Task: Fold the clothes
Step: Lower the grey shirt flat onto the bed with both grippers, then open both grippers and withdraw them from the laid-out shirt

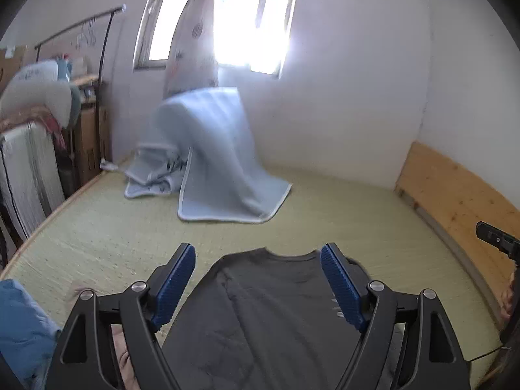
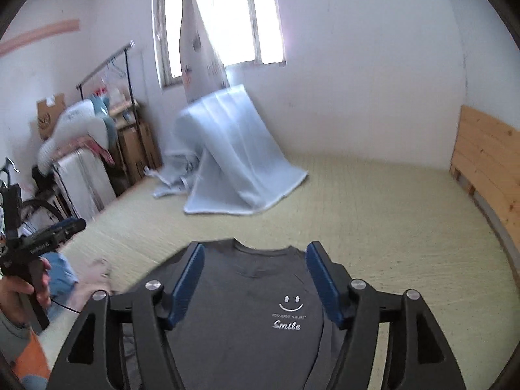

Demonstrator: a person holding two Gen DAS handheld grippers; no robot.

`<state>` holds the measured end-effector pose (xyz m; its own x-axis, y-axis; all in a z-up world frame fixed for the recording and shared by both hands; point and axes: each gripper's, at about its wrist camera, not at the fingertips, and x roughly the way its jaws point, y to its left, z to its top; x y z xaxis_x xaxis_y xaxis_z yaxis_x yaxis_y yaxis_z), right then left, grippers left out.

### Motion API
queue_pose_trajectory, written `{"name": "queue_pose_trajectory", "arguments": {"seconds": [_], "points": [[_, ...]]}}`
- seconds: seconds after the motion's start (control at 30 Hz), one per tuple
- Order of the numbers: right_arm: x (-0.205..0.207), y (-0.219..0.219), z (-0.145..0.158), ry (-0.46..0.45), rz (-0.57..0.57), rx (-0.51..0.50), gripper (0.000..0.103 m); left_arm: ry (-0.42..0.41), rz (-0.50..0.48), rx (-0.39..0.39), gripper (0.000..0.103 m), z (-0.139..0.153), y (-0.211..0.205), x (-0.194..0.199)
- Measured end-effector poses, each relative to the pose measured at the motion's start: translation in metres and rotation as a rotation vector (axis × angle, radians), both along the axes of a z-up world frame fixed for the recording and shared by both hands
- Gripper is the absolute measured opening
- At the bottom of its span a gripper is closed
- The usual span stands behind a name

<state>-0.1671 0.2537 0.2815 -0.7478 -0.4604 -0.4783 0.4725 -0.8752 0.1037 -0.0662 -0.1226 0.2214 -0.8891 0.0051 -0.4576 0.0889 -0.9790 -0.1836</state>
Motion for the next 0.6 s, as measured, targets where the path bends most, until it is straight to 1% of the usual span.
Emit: {"name": "queue_pose_trajectory", "arguments": {"seconds": [0.1, 0.27, 0.33, 0.43, 0.47, 0.53, 0.6], "points": [[0.052, 0.014, 0.038, 0.037, -0.009, -0.035, 0.076, 0.049, -0.027, -0.027, 0.084, 0.042, 0.018, 0.047], [0.149, 0.039, 0.099, 0.127, -0.008, -0.082, 0.081, 0.134, -0.064, -0.026, 0.085, 0.105, 0.039, 0.119], [0.183, 0.049, 0.118, 0.165, -0.013, -0.098, 0.087, 0.169, -0.089, -0.031, 0.086, 0.129, 0.047, 0.15], [0.235, 0.067, 0.145, 0.223, -0.014, -0.132, 0.092, 0.205, -0.133, -0.048, 0.087, 0.154, 0.062, 0.186], [0.245, 0.072, 0.149, 0.235, -0.015, -0.14, 0.093, 0.214, -0.153, -0.053, 0.087, 0.161, 0.068, 0.197], [0.272, 0.086, 0.16, 0.263, -0.024, -0.165, 0.099, 0.227, -0.19, -0.058, 0.087, 0.171, 0.08, 0.214], [0.295, 0.101, 0.165, 0.285, -0.04, -0.183, 0.101, 0.233, -0.225, -0.064, 0.087, 0.175, 0.094, 0.227]]}}
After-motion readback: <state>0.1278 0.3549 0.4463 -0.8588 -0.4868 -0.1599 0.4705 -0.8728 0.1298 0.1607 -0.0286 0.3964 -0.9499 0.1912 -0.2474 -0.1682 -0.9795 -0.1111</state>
